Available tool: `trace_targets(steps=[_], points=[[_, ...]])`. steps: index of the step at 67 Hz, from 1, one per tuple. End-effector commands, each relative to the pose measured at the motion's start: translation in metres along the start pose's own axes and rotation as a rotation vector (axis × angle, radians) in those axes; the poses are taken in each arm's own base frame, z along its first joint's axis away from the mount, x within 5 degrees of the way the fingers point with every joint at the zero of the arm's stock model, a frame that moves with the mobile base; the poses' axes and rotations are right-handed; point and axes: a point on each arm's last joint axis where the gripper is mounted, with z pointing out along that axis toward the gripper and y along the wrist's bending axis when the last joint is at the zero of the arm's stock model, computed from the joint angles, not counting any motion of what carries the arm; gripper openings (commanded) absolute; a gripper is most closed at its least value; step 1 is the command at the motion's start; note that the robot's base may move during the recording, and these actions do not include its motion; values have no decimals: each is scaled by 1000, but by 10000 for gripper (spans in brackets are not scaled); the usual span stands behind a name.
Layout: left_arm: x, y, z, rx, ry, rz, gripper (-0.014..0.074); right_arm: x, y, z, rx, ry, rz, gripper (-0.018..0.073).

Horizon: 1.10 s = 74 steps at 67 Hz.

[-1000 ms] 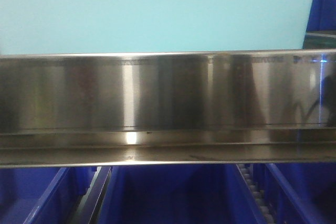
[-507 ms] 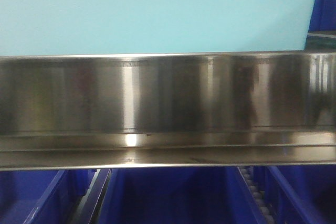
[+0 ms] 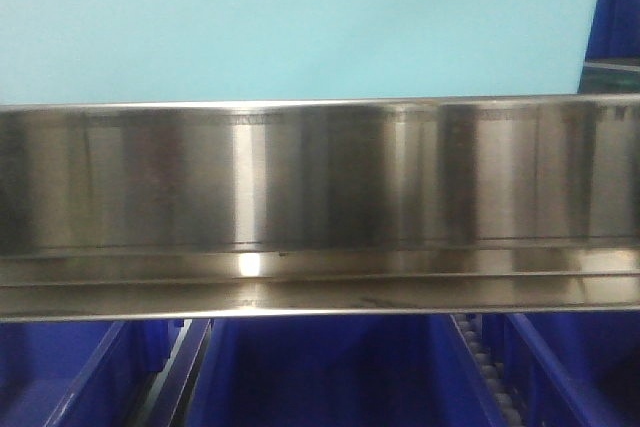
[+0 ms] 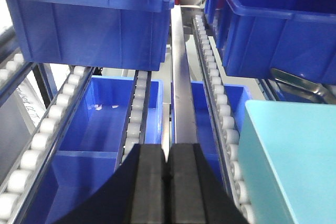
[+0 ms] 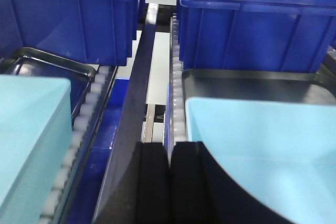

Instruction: Move two blue bins to right shelf middle

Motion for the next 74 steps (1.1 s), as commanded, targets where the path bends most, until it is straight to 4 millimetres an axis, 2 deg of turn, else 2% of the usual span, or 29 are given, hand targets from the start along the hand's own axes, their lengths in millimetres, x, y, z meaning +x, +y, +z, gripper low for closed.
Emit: trace_targets(steps=[1,13,21,30,37,42,53,59,74], points=[[-6,-1,11,4,-17,-2,-111,-10,0,12,2,-8,-4,-165],[-3,-3,39,9,34,-8,-111,-10,3,37,-40,55,58,-165],[-6,-11,59,55,119,-59,-111,-21,13,53,-105,157,100,-166],[-16,-35,81,111,258,-26,-111,-39,27,69,-156,273,108,-157],[-25,-58,91,147,286,-39,-111,-45,42,87,-162,354,128,-158],[-31,-77,96,173,301,-28,-111,-44,53,98,-122,414,119,-158],[-24,-106,106,209,367,63,-111,-37,77,110,-143,517,75,-158],[-20,-110,113,213,388,67,-111,-34,84,116,-160,533,69,-158],[-13,-114,125,203,427,75,-102,-30,86,124,-159,547,68,-158]])
